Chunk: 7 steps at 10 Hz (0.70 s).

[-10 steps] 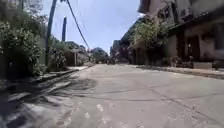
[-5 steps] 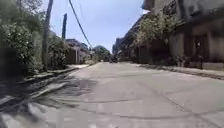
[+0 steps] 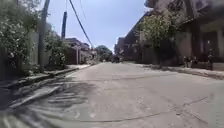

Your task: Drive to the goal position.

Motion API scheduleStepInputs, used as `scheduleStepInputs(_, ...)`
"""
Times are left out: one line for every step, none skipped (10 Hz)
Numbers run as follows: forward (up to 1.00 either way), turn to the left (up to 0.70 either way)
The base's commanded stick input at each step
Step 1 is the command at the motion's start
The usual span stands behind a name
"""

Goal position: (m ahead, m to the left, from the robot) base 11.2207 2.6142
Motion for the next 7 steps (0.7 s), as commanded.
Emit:
scheduleStepInputs(1.0,0.01)
scheduleStepInputs(1.0,0.01)
scheduleStepInputs(1.0,0.01)
scheduleStepInputs(1.0,0.01)
scheduleStepInputs(1.0,0.01)
scheduleStepInputs(1.0,0.01)
scheduleStepInputs(1.0,0.01)
